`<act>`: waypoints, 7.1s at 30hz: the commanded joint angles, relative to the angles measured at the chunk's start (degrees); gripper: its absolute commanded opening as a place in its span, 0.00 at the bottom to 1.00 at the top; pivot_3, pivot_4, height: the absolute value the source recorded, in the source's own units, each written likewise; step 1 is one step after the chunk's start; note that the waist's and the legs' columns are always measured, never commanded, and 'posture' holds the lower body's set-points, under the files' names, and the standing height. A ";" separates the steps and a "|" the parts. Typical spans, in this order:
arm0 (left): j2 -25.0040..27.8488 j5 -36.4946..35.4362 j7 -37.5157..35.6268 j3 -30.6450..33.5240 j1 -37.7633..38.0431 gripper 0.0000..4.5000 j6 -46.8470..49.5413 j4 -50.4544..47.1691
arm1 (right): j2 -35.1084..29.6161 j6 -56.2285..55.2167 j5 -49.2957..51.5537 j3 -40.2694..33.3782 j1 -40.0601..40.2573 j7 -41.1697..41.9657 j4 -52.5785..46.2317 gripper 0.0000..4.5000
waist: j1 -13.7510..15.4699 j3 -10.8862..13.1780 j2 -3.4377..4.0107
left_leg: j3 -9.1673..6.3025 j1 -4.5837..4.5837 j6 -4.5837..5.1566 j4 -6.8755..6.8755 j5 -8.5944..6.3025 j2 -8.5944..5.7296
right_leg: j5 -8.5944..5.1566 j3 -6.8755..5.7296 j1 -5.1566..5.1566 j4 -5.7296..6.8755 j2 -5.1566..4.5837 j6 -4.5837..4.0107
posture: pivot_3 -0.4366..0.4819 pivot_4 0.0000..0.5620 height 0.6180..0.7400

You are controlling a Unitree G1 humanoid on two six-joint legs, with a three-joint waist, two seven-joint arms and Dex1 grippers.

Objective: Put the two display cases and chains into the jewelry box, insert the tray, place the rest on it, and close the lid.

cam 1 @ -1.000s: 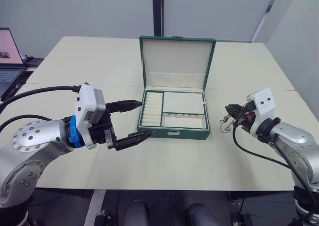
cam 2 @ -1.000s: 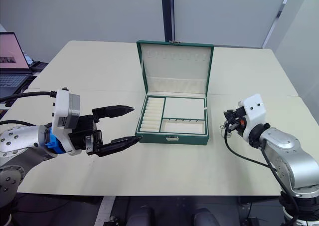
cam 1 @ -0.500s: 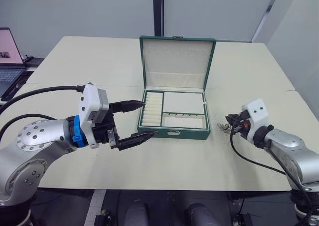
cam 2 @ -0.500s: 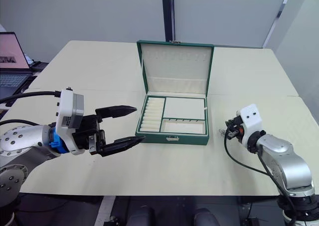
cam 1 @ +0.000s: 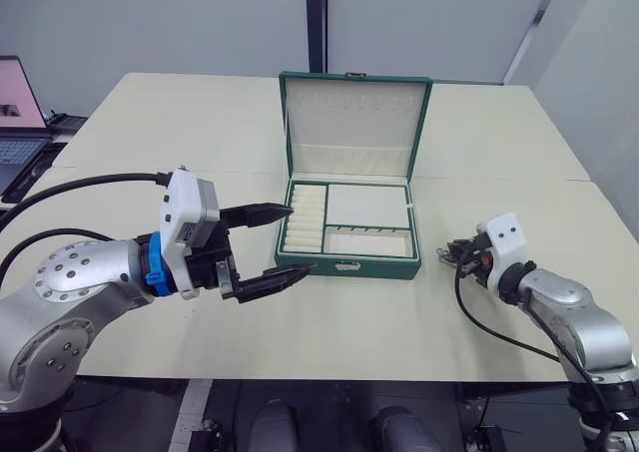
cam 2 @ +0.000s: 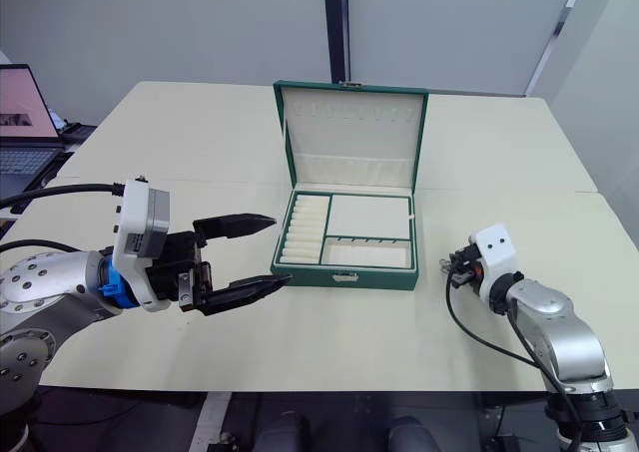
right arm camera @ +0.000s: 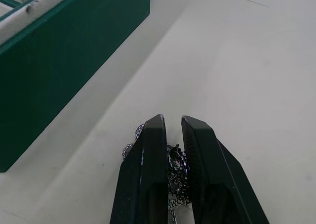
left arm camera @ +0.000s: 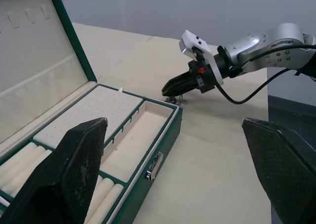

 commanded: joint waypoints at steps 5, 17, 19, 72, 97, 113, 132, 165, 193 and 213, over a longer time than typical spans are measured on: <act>0.25 -0.53 0.09 0.74 -0.15 1.00 -0.44 -1.29 | -0.54 -0.84 0.05 -1.91 0.25 0.66 -2.10 0.49 | 0.01 0.00 0.00 | 0.00 0.00 0.00 0.00 0.00 0.00 | 0.00 0.00 0.00 0.00 0.00 0.00 | 0.48 0.27 1.00; -0.09 -0.50 -0.17 0.45 0.16 1.00 -0.68 -1.19 | 0.20 -2.68 -1.16 -1.65 5.37 0.29 -4.53 0.99 | 0.03 0.00 0.00 | 0.00 0.00 0.00 0.00 0.00 0.00 | 0.00 0.00 0.00 0.00 0.00 0.00 | 0.48 0.27 1.00; -0.08 -0.54 -0.26 0.37 0.08 1.00 -0.66 -1.16 | 0.42 -3.49 -1.65 -1.24 5.46 0.24 -3.56 0.99 | -0.06 0.00 0.00 | 0.00 0.00 0.00 0.00 0.00 0.00 | 0.00 0.01 0.00 0.00 0.00 0.00 | 0.48 0.27 1.00; -0.64 0.42 0.26 -0.38 -0.64 1.00 -1.07 -1.17 | 5.44 8.66 5.69 -7.76 0.50 -1.89 -5.15 0.19 | -0.01 -0.02 0.00 | -0.01 0.02 0.00 0.00 0.00 0.01 | 0.00 0.00 0.01 0.03 0.01 0.00 | 0.48 0.27 1.00; -1.93 1.00 0.31 -1.71 -0.84 1.00 -1.13 -1.43 | -0.44 6.37 1.45 -1.27 0.47 -0.09 -2.67 0.38 | 0.00 -0.01 0.00 | 0.01 0.02 0.00 0.01 0.00 0.00 | 0.00 0.01 0.00 0.02 0.01 0.00 | 0.48 0.27 1.00; -2.16 1.10 0.31 -2.36 -1.45 1.00 -1.15 -1.03 | 0.16 9.05 2.24 -3.30 6.85 -2.12 -9.93 0.97 | 0.06 -0.01 0.00 | -0.02 0.00 0.00 0.00 0.00 0.00 | 0.00 0.00 0.01 0.01 0.01 0.00 | 0.48 0.27 1.00; -1.74 0.76 1.11 -1.44 -0.95 1.00 -0.99 -1.60 | 0.27 11.20 3.04 -2.63 6.07 -0.96 -5.72 0.48 | 0.07 -0.04 -0.03 | -0.02 0.01 0.00 0.01 0.00 0.00 | 0.00 -0.01 0.03 0.01 0.01 0.00 | 0.48 0.27 1.00; -1.76 1.48 0.30 -0.90 0.23 1.00 -1.80 -0.62 | 2.28 4.69 3.14 -5.61 1.00 -2.13 -5.92 0.00 | 0.02 -0.02 -0.01 | 0.00 0.01 0.00 0.01 0.00 0.00 | 0.00 0.01 0.01 0.01 0.02 0.00 | 0.48 0.27 1.00; -2.32 3.33 -1.58 -1.59 -0.43 1.00 -2.48 0.67 | 0.34 0.15 0.85 -1.10 0.06 0.32 -1.16 0.00 | -0.01 -0.01 0.00 | 0.00 0.01 0.00 0.01 0.00 0.00 | 0.00 0.02 0.00 0.01 0.01 0.00 | 0.48 0.27 1.00; -2.32 2.56 -0.70 -1.71 -0.32 1.00 -1.79 -0.42 | -1.52 -1.10 -1.06 -1.82 0.56 2.25 -1.13 0.68 | 0.02 -0.01 0.00 | 0.00 0.01 0.00 0.01 0.00 0.00 | 0.00 0.01 0.01 0.01 0.01 0.00 | 0.48 0.27 1.00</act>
